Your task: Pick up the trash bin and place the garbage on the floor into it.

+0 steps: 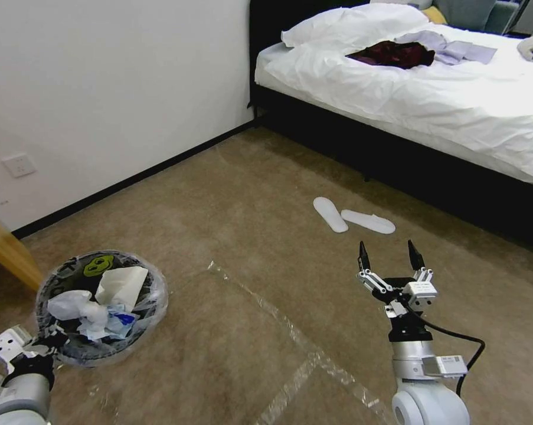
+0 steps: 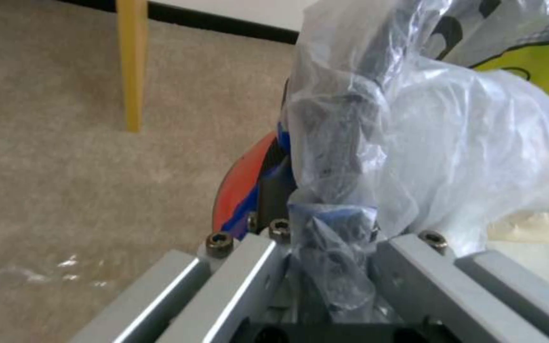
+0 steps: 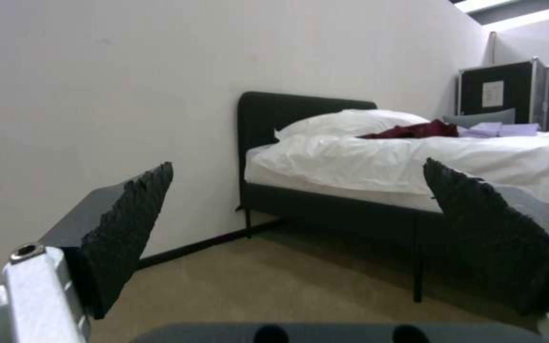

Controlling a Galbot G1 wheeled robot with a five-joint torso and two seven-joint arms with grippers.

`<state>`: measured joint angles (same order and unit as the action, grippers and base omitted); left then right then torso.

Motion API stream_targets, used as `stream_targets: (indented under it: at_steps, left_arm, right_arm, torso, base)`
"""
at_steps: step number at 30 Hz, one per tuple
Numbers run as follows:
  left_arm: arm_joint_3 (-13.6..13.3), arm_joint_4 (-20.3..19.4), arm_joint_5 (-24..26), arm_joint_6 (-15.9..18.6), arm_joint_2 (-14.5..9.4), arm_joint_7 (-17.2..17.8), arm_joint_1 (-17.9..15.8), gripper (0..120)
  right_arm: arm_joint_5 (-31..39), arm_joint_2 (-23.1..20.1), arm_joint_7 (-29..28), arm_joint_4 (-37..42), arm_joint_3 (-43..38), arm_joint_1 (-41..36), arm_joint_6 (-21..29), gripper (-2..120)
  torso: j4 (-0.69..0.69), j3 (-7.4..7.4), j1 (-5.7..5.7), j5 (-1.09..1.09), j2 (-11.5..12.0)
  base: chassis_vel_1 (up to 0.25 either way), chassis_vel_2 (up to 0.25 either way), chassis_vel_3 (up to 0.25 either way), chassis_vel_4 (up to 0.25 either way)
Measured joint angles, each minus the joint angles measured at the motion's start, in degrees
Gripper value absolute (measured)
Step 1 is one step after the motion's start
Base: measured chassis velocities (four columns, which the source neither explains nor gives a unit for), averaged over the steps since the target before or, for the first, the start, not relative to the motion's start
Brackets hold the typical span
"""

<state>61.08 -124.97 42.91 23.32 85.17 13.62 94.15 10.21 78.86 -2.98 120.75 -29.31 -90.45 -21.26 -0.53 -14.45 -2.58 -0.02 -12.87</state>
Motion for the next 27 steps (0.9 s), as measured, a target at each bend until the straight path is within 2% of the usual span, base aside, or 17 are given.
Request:
stream_targets:
  at_steps: [1, 4, 27]
  left_arm:
    - [-0.1, 0.0, -0.1, 0.0, 0.0, 0.0, 0.0, 1]
    - [-0.2, 0.1, -0.1, 0.0, 0.1, 0.0, -0.1, 1]
    - [-0.2, 0.4, -0.2, 0.0, -0.4, 0.1, -0.1, 1]
  right_arm:
    - [0.0, 0.0, 0.0, -0.1, 0.0, 0.0, 0.0, 100]
    - [0.0, 0.0, 0.0, -0.2, 0.0, 0.0, 0.0, 100]
    - [-0.7, 0.1, 0.0, -0.7, 0.9, 0.4, -0.1, 100]
  torso:
    - [0.01, 0.00, 0.00, 0.05, 0.0]
    - [0.00, 0.00, 0.00, -0.01, 0.0]
    - [0.00, 0.00, 0.01, 0.02, 0.0]
  base:
    - [-0.182, 0.173, 0.188, -0.183]
    - [-0.190, 0.173, 0.191, -0.182]
    - [-0.184, 0.186, 0.188, -0.185]
